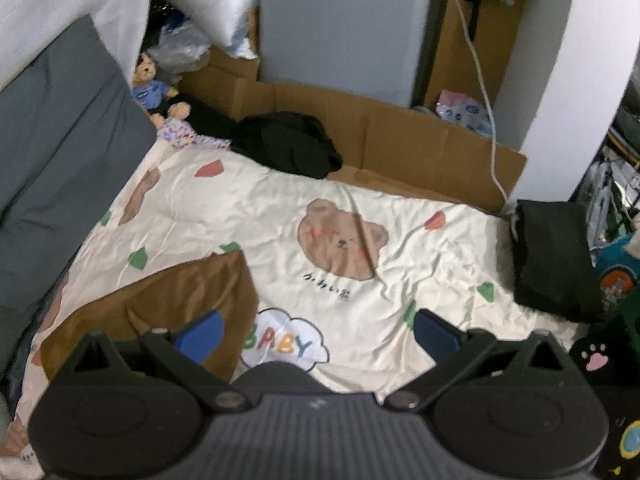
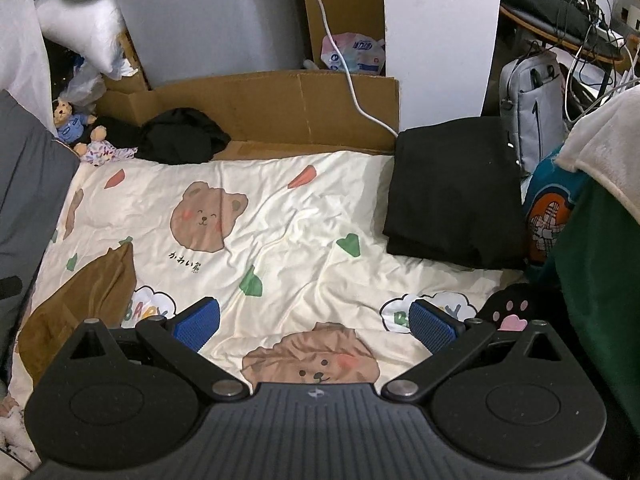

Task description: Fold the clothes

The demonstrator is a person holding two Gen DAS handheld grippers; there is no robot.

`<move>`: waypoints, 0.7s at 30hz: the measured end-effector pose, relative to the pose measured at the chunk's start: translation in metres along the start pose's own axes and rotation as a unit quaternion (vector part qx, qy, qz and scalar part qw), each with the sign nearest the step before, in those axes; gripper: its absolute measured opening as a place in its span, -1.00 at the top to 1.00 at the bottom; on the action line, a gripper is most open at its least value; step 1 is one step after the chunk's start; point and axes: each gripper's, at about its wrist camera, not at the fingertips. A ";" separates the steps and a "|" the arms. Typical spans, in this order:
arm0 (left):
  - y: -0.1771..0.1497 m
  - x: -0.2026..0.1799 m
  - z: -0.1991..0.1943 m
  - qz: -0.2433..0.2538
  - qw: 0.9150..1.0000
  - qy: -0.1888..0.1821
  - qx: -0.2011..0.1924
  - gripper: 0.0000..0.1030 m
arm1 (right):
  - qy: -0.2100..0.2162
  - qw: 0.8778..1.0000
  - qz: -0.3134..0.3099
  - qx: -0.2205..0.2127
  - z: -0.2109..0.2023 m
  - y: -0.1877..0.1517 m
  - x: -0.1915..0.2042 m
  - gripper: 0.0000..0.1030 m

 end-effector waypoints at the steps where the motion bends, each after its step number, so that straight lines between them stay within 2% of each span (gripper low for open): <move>1: -0.001 0.002 -0.001 -0.004 1.000 0.006 0.000 -0.99 | 0.000 1.000 -0.002 0.001 0.001 0.000 0.001 -1.00; 21: -0.002 0.014 -0.004 -0.005 1.000 0.027 0.009 -0.99 | 0.002 1.000 -0.025 0.005 0.004 -0.004 0.005 -1.00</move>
Point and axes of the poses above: each gripper's, at about its wrist camera, not at the fingertips, and z roughly the way its jaws point, x to its left, y to its top, and after that the axes turned 13 degrees about -y, right-handed
